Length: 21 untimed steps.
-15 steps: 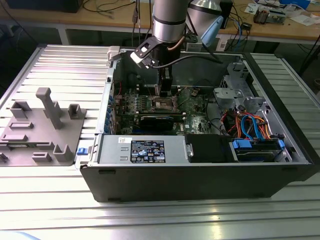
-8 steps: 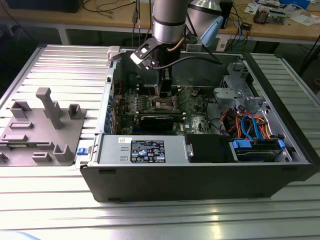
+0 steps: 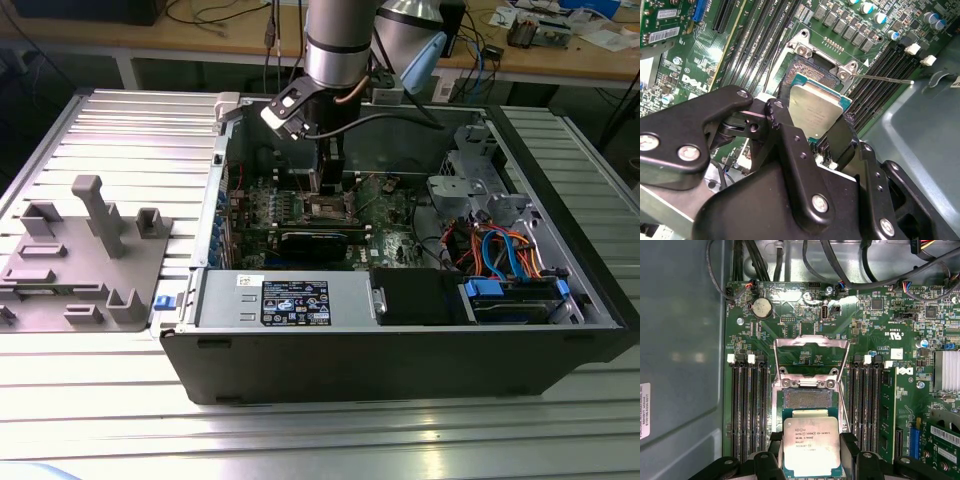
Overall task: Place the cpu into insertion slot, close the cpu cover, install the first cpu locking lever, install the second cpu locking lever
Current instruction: 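Place the cpu into insertion slot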
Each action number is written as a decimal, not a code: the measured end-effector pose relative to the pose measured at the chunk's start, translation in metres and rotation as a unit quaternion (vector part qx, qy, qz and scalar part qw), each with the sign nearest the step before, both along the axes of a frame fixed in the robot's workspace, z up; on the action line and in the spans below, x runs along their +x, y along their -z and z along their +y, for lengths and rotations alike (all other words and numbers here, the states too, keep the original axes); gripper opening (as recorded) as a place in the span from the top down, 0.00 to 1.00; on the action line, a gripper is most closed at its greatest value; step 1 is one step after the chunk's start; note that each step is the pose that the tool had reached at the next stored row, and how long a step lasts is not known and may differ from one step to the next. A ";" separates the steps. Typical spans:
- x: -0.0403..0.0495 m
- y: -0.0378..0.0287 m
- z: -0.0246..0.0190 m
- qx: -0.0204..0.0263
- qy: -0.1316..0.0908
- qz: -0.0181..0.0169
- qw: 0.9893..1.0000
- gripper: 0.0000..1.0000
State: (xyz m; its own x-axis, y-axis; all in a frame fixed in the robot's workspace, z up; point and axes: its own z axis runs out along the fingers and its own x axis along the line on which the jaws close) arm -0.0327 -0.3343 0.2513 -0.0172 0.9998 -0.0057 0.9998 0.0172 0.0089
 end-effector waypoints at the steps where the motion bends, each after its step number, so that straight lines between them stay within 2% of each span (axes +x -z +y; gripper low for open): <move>1: 0.0000 0.0002 0.0000 0.000 0.000 0.000 1.000 0.46; 8: 0.0000 0.0008 0.0014 -0.002 0.000 0.000 1.000 0.46; 10: 0.0000 0.0037 0.0016 -0.002 0.000 0.000 1.000 0.46; 21: 0.0000 0.0050 0.0016 -0.002 0.001 0.000 1.000 0.46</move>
State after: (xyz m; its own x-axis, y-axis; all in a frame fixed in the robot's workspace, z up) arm -0.0328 -0.3327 0.2463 -0.0159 0.9998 -0.0093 0.9998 0.0160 0.0087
